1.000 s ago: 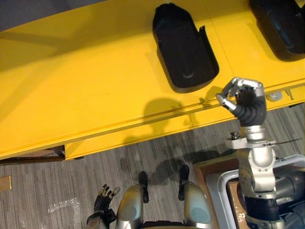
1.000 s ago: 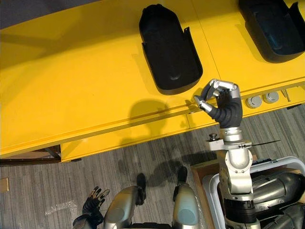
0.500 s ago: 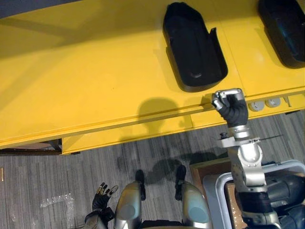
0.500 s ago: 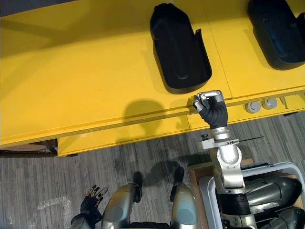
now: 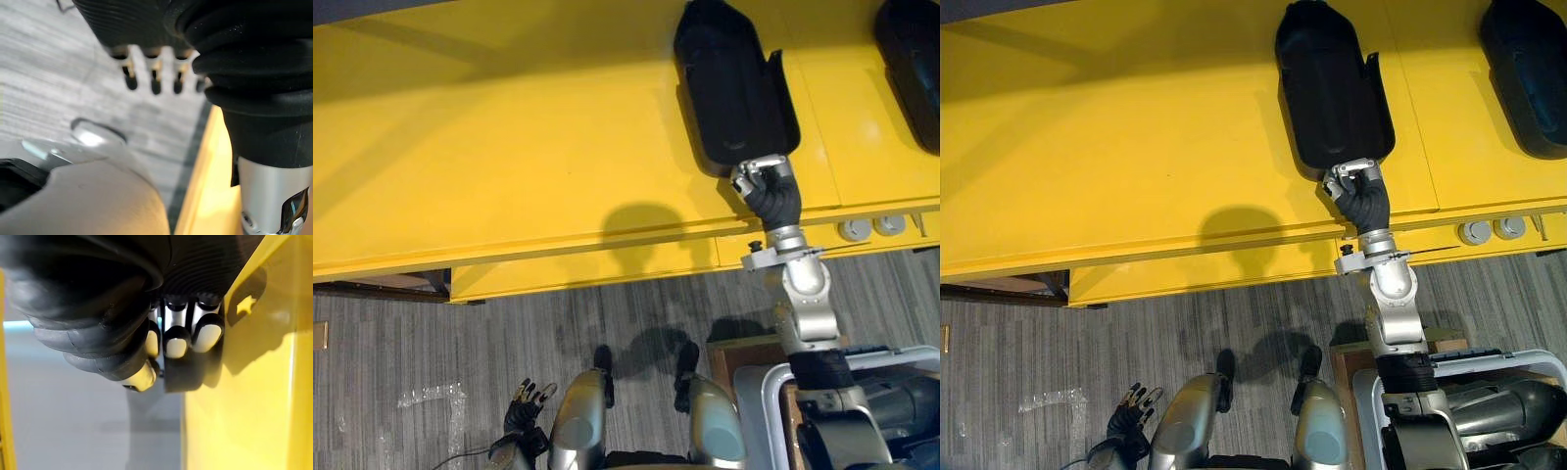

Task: Walk over and take plastic housings, then place them on the shelf

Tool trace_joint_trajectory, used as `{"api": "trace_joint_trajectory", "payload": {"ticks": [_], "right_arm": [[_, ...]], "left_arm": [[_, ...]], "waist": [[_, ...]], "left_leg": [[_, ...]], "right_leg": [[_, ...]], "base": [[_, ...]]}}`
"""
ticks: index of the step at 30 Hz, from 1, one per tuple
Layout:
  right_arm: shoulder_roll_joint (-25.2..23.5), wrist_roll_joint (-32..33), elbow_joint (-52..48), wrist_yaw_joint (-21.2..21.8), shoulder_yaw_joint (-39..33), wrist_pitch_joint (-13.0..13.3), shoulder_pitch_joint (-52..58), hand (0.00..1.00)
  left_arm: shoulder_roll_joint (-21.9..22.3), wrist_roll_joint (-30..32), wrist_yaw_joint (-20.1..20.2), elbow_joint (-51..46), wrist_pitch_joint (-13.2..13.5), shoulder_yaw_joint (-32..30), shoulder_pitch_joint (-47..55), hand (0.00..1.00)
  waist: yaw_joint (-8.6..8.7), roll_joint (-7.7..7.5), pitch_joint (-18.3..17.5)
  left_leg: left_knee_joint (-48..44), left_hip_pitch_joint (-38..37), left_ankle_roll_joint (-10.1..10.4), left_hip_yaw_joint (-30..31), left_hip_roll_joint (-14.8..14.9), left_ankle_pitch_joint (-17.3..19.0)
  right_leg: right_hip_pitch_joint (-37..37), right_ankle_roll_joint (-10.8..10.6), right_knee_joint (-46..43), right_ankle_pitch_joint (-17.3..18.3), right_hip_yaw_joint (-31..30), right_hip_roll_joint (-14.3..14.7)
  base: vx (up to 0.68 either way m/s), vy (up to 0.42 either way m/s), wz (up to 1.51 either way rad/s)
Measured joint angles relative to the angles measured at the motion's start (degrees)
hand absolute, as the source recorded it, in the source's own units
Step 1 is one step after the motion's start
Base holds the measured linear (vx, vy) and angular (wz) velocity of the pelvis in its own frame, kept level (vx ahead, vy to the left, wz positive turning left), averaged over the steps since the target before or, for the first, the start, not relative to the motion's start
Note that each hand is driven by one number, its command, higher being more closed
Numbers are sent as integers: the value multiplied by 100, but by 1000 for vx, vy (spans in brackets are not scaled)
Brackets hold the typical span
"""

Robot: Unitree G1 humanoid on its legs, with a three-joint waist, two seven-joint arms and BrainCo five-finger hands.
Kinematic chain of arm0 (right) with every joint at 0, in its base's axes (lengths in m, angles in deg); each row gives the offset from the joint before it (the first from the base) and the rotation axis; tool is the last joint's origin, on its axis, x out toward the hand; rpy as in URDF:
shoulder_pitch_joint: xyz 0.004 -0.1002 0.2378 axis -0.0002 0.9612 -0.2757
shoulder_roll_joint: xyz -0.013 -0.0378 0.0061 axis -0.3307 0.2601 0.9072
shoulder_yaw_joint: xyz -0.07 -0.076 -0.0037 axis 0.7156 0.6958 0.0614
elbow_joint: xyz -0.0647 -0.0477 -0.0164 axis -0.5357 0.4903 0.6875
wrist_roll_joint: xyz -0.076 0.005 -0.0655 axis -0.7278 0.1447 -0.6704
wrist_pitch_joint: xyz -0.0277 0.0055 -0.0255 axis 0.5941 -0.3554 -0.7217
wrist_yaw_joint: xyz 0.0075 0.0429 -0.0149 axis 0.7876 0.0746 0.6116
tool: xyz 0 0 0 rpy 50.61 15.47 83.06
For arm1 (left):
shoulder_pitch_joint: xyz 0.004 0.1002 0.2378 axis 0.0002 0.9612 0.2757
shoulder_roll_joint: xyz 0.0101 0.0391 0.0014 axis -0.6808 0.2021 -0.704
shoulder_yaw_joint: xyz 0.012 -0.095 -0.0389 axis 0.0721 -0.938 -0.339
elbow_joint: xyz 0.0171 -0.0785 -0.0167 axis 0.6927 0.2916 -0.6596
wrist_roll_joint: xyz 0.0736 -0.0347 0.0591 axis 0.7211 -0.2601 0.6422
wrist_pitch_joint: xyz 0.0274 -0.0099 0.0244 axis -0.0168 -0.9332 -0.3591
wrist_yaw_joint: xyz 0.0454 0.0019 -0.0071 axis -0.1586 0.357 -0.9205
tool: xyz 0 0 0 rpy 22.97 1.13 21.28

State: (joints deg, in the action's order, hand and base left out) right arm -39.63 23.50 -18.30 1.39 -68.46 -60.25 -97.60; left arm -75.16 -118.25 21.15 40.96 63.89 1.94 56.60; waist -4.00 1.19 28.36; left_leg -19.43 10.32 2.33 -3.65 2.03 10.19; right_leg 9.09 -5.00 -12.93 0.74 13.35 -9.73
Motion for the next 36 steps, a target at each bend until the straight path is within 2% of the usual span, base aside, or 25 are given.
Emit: {"api": "trace_joint_trajectory", "payload": {"ticks": [3, 9, 15, 19, 21, 22, 24, 26, 27, 30, 31, 33, 34, 36], "right_arm": [[74, 2, 270, 2, 62, -3, -215, 100], [138, 6, 542, 19, 73, -3, -529, 100], [143, -4, 552, 0, 83, 21, -577, 100], [137, -119, 557, -249, 105, 362, -581, 100], [91, -110, 523, -388, 109, 691, -539, 100], [66, -111, 486, -443, 113, 770, -491, 100], [-81, -113, 154, -570, 114, 859, -205, 100], [-342, -112, -720, -732, 69, 878, 487, 100], [-394, -116, -937, -759, 43, 878, 701, 0], [-563, -242, -1662, -1047, -438, 867, 1674, 0], [-577, -240, -1709, -1111, -571, 863, 1809, 0], [-619, -219, -1783, -1262, -1156, 864, 2392, 0], [-632, -216, -1782, -1307, -1291, 863, 2532, 0], [-697, -212, -1827, -1478, -1669, 838, 3122, 0]], "left_arm": [[-3, -1, 5, 41, -109, -3, 0, 0], [25, 3, 27, 46, -115, 2, 1, 0], [37, 12, 44, 26, -115, 2, 1, 0], [37, 159, 56, 14, -115, -1, 3, 0], [43, 307, 60, 39, -114, -5, 10, 0], [44, 379, 60, 52, -114, -4, 12, 0], [54, 526, 66, 99, -116, -3, 36, 0], [64, 730, 53, 196, -120, -4, 70, 0], [62, 729, 42, 259, -122, -8, 75, 0], [51, 730, -62, 317, -176, -8, 154, 0], [50, 730, -73, 320, -194, -8, 145, 0], [90, 731, -78, 328, -290, 9, 93, 0], [124, 725, -76, 339, -332, 14, 90, 0], [116, 940, -60, 531, -432, 16, -18, 0]], "waist": [[-10, 14, -3], [-37, 99, -48], [-48, 110, -53], [-45, 114, -54], [-47, 141, -92], [-50, 146, -130], [-51, 125, -379], [15, 84, -648], [45, 60, -756], [313, -100, -1245], [357, -126, -1292], [582, -199, -1357], [621, -219, -1385], [813, -237, -1509]], "left_leg": [[85, -10, 9, 42, -22, -71], [134, 13, -1, 58, -54, -121], [130, 19, -1, 53, -64, -137], [170, -111, 0, 52, -49, -136], [283, -280, 4, 0, -12, -135], [317, -327, 5, -24, -1, -134], [410, -376, 16, -174, 56, -125], [583, -661, 66, -434, 130, -89], [628, -727, 82, -521, 149, -77], [795, -1085, 167, -990, 294, 46], [798, -1155, 171, -1099, 326, 77], [806, -1462, 205, -1402, 398, 196], [804, -1531, 211, -1500, 416, 226], [806, -1614, 232, -1778, 473, 315]], "right_leg": [[6, 11, -36, 12, 61, -30], [52, 10, -43, 11, 69, -62], [70, 9, -43, 7, 67, -69], [-98, -24, 73, -21, 67, -39], [-320, -18, 333, -132, 50, 34], [-374, -10, 423, -173, 31, 61], [-438, -17, 723, -315, -84, 146], [-631, -14, 1046, -441, -311, 262], [-654, -12, 1103, -453, -392, 282], [-741, 21, 1273, -500, -815, 456], [-751, 24, 1274, -504, -906, 490], [-909, 19, 1336, -518, -1204, 590], [-915, 17, 1347, -529, -1290, 614], [-907, 21, 1442, -605, -1564, 685]], "base": [[-30, -4, 10], [-5, -1, 2], [0, 0, 0], [0, 0, 0], [6, 3, -12], [29, 8, -21], [62, 5, -35], [115, -3, -59], [124, -4, -62], [140, -16, -74], [92, -18, -80], [49, 0, -71], [3, 14, -75], [-14, 12, -71]]}}
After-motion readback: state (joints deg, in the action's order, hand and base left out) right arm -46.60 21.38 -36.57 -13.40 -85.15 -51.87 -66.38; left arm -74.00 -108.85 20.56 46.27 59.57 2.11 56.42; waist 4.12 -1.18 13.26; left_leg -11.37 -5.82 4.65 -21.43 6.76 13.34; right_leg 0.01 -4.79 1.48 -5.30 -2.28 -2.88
